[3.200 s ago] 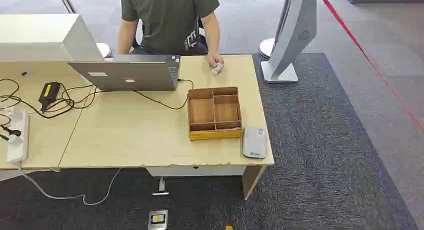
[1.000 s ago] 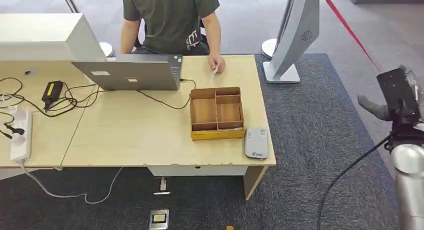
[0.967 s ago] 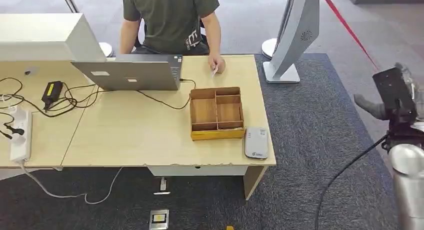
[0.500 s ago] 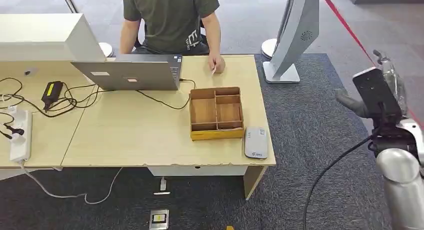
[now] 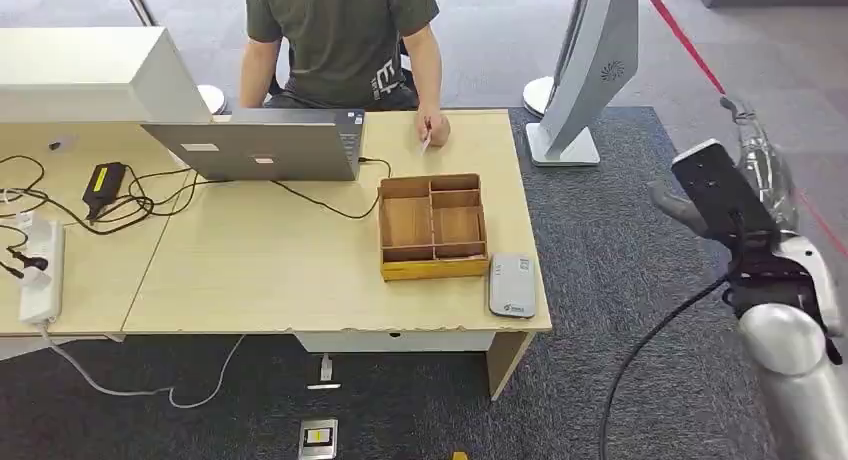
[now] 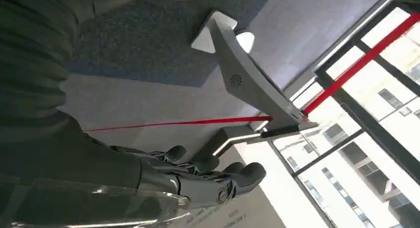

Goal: Pass the card to the sensor for recognition and then transmit it.

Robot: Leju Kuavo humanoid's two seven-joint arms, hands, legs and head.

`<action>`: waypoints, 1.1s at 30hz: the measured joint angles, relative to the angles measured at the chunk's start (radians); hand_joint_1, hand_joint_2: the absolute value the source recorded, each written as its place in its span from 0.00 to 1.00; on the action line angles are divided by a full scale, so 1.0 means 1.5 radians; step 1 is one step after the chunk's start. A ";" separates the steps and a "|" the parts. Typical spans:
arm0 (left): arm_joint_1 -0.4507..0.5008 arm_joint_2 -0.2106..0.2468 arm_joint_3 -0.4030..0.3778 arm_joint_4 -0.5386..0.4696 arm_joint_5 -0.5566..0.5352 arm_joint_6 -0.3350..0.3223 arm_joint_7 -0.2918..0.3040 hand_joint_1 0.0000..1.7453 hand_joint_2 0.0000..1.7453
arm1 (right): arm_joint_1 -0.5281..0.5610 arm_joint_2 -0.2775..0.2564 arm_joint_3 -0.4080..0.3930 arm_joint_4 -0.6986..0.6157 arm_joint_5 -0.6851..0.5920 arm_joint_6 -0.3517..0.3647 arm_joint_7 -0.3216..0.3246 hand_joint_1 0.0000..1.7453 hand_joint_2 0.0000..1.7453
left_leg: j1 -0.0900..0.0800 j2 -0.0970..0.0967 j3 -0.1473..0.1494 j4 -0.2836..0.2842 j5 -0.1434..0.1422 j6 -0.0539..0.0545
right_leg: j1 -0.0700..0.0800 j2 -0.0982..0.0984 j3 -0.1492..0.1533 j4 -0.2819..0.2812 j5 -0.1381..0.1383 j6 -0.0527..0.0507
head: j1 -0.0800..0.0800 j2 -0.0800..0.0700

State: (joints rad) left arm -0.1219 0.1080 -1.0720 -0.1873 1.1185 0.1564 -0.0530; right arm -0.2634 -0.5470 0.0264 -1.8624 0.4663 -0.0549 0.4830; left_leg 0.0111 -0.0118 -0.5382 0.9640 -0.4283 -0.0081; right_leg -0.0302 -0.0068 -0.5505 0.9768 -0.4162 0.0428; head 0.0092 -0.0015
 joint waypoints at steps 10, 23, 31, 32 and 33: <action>-0.003 0.000 -0.009 0.000 -0.013 -0.008 -0.008 0.00 0.00 | -0.134 0.021 0.170 -0.009 0.373 0.124 0.071 0.00 1.00 | 0.000 0.002 0.000 0.000 0.001 0.000 | 0.000 0.001 0.000 0.000 0.000 -0.001 | 0.000 0.000; -0.002 0.000 -0.009 0.000 0.016 0.002 0.001 0.00 0.00 | -0.245 0.093 0.351 0.124 0.457 0.124 0.055 0.00 1.00 | 0.001 0.000 -0.002 0.000 0.002 -0.001 | 0.000 0.000 -0.001 0.000 0.001 -0.001 | 0.000 0.000; -0.001 0.000 -0.008 0.000 0.028 0.010 0.008 0.00 0.00 | -0.269 0.145 0.393 0.206 0.448 0.107 0.043 0.00 1.00 | 0.001 0.000 -0.001 0.000 0.002 -0.001 | 0.001 0.000 -0.001 0.000 0.001 -0.001 | 0.000 0.000; -0.001 0.000 -0.008 0.000 0.029 0.010 0.010 0.00 0.00 | -0.271 0.151 0.395 0.216 0.442 0.104 0.043 0.00 1.00 | 0.001 0.000 -0.001 0.000 0.002 -0.001 | 0.001 0.000 -0.001 0.000 0.001 -0.001 | 0.000 0.000; -0.001 0.000 -0.008 0.000 0.030 0.010 0.010 0.00 0.00 | -0.274 0.157 0.398 0.227 0.438 0.103 0.043 0.00 1.00 | 0.001 0.000 -0.001 0.000 0.002 -0.001 | 0.001 0.000 -0.001 0.000 0.001 -0.001 | 0.000 0.000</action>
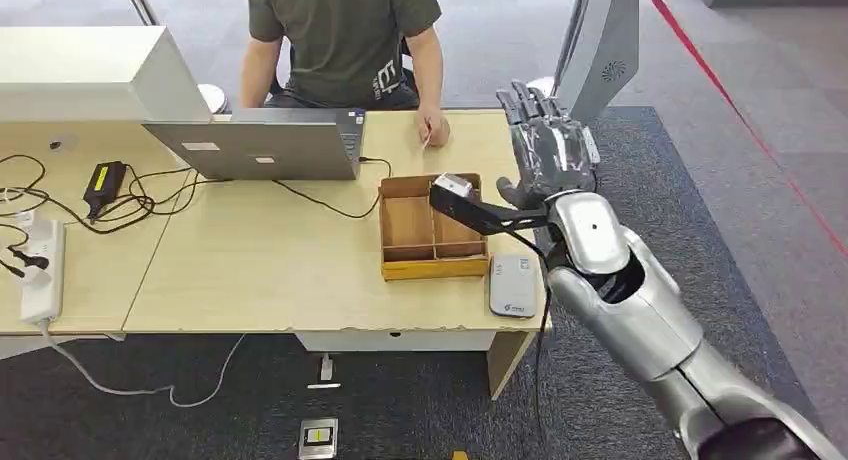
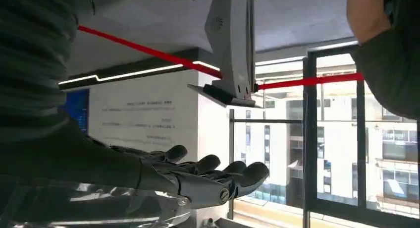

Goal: Pass the card to the sensor for recognition and then transmit it.

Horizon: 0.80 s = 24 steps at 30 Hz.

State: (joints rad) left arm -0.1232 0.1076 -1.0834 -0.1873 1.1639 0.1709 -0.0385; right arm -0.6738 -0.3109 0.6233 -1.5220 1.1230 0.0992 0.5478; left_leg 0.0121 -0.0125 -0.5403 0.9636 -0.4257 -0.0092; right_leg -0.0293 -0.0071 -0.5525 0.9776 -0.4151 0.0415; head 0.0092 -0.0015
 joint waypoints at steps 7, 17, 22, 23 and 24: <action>0.001 0.000 0.000 0.000 0.002 0.000 0.001 0.00 0.00 | -0.009 0.024 0.015 0.045 -0.013 -0.005 0.002 0.00 1.00 | 0.000 0.000 0.000 0.000 0.000 0.000 | 0.000 0.000 0.000 0.000 0.000 0.000 | 0.000 0.000; 0.002 0.001 0.000 0.000 -0.007 -0.002 0.005 0.00 0.00 | -0.020 0.025 0.019 0.108 -0.043 -0.012 0.051 0.00 1.00 | 0.000 0.000 0.000 0.000 0.000 0.000 | 0.000 0.000 0.000 0.000 0.000 0.000 | 0.000 0.000; 0.003 0.001 0.000 0.000 -0.001 0.001 0.006 0.00 0.00 | -0.020 0.021 0.018 0.130 -0.032 -0.030 0.061 0.00 1.00 | 0.000 0.000 0.000 0.000 0.000 0.000 | 0.000 0.000 -0.001 0.000 0.000 0.000 | 0.000 0.000; 0.003 0.001 0.001 0.000 0.002 0.003 0.006 0.00 0.00 | -0.020 0.021 0.018 0.134 -0.029 -0.034 0.062 0.00 1.00 | 0.000 0.001 0.000 0.000 0.000 0.000 | 0.000 0.000 -0.001 0.000 0.000 0.000 | 0.000 0.000; 0.003 0.001 0.001 0.000 0.003 0.004 0.006 0.00 0.00 | -0.020 0.021 0.018 0.137 -0.028 -0.037 0.061 0.00 1.00 | 0.000 0.001 0.000 0.000 0.000 0.000 | 0.000 0.000 -0.001 0.000 0.000 0.000 | 0.000 0.000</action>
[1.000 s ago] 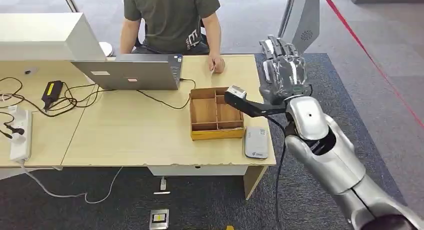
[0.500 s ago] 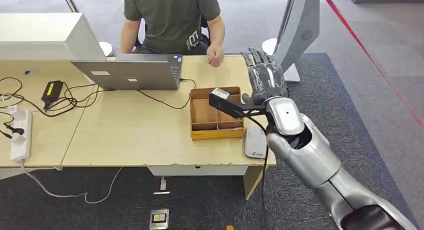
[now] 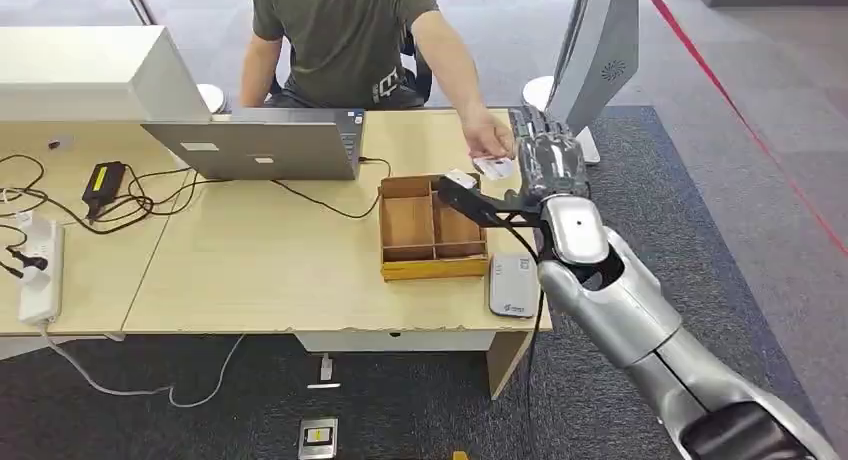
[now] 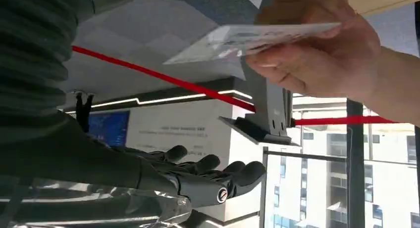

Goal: Pass the card to the sensor for recognition and then transmit it.

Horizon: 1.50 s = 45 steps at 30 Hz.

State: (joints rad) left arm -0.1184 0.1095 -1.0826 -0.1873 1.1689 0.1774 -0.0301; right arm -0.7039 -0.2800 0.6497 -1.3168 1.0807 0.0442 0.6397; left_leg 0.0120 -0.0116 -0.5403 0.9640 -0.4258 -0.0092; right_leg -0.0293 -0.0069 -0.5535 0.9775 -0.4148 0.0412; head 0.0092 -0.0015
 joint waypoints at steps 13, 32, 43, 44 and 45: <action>0.001 0.000 0.005 0.000 0.006 0.009 0.008 0.00 0.00 | 0.000 0.022 0.000 0.044 0.022 -0.018 -0.018 0.00 1.00 | 0.000 0.000 0.000 0.000 0.000 0.000 | 0.000 0.000 0.000 0.000 0.000 0.000 | 0.000 0.000; 0.001 -0.002 0.005 0.000 0.012 0.012 0.007 0.00 0.00 | -0.005 0.044 0.000 0.079 0.037 -0.027 -0.040 1.00 1.00 | 0.000 0.000 0.000 0.000 0.000 0.000 | 0.000 0.000 0.000 0.000 0.000 0.000 | 0.000 0.000; 0.003 -0.002 0.006 0.000 0.017 0.015 0.008 0.00 0.00 | -0.007 0.045 0.000 0.085 0.055 -0.018 -0.043 1.00 1.00 | 0.000 0.000 0.000 0.000 0.000 0.000 | 0.000 0.000 0.000 0.000 0.000 0.000 | 0.000 0.000; 0.003 -0.002 0.006 0.000 0.017 0.015 0.008 0.00 0.00 | -0.007 0.045 0.000 0.087 0.056 -0.018 -0.043 1.00 1.00 | 0.000 0.000 0.000 0.000 0.000 0.000 | 0.000 0.000 0.000 0.000 0.000 0.000 | 0.000 0.000; 0.003 -0.003 0.006 0.000 0.017 0.015 0.008 0.00 0.00 | -0.007 0.045 0.000 0.088 0.057 -0.017 -0.043 1.00 1.00 | 0.000 0.000 0.000 0.000 0.000 0.000 | 0.000 0.000 0.000 0.000 0.000 0.000 | 0.000 0.000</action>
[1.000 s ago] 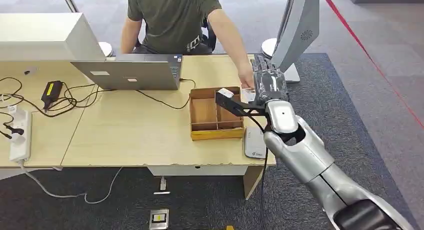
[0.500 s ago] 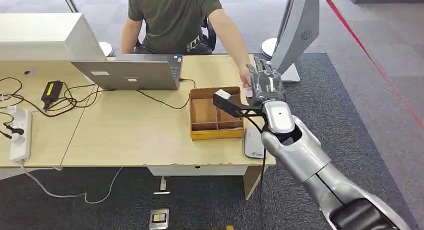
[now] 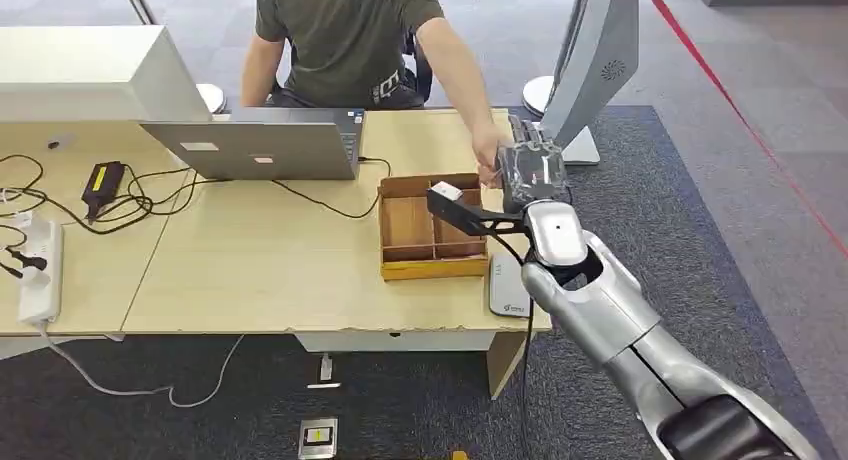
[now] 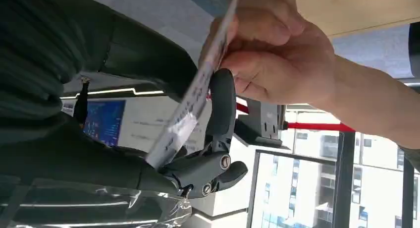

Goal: Pass the card to the sensor for recognition and then transmit it.

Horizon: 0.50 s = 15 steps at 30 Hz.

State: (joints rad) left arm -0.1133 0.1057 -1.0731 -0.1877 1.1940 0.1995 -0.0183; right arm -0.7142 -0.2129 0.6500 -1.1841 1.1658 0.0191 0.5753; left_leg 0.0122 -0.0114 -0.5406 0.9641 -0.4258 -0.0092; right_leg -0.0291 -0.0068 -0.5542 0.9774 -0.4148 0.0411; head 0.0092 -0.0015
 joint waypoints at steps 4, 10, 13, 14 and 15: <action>0.001 0.000 0.002 0.000 -0.001 0.000 0.000 0.00 0.00 | -0.001 -0.001 0.000 0.004 0.001 0.002 0.000 1.00 1.00 | 0.000 0.000 0.000 0.000 0.000 0.000 | 0.000 0.000 0.000 0.000 0.000 0.000 | 0.000 0.000; 0.002 0.000 0.005 0.000 -0.002 0.000 0.000 0.00 0.00 | 0.000 -0.005 0.000 0.005 0.003 0.013 0.003 1.00 1.00 | 0.000 0.000 0.000 0.000 0.000 0.000 | 0.000 0.000 0.000 0.000 0.000 0.000 | 0.000 0.000; 0.002 0.000 0.005 0.000 -0.003 -0.001 0.000 0.00 0.00 | 0.001 -0.009 0.000 0.005 0.003 0.015 0.003 1.00 1.00 | 0.000 0.000 0.000 0.000 0.000 0.000 | 0.000 0.000 0.000 0.000 0.000 0.000 | 0.000 0.000; 0.002 0.000 0.005 0.000 -0.002 -0.001 -0.001 0.00 0.00 | 0.002 -0.011 0.000 0.005 0.003 0.018 0.003 1.00 1.00 | 0.000 0.000 0.000 0.000 0.000 0.000 | 0.000 0.000 0.000 0.000 0.000 0.000 | 0.000 0.000; 0.002 0.000 0.005 0.000 -0.002 -0.001 -0.002 0.00 0.00 | 0.003 -0.012 -0.001 0.005 0.002 0.022 0.004 1.00 1.00 | 0.000 0.000 0.000 0.000 0.000 0.000 | 0.000 0.000 0.000 0.000 0.000 0.000 | 0.000 0.000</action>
State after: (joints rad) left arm -0.1105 0.1057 -1.0662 -0.1877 1.1906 0.1984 -0.0206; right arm -0.7096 -0.2308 0.6493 -1.1772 1.1692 0.0522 0.5818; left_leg 0.0121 -0.0110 -0.5403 0.9643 -0.4258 -0.0092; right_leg -0.0291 -0.0067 -0.5544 0.9773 -0.4147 0.0410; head 0.0092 -0.0015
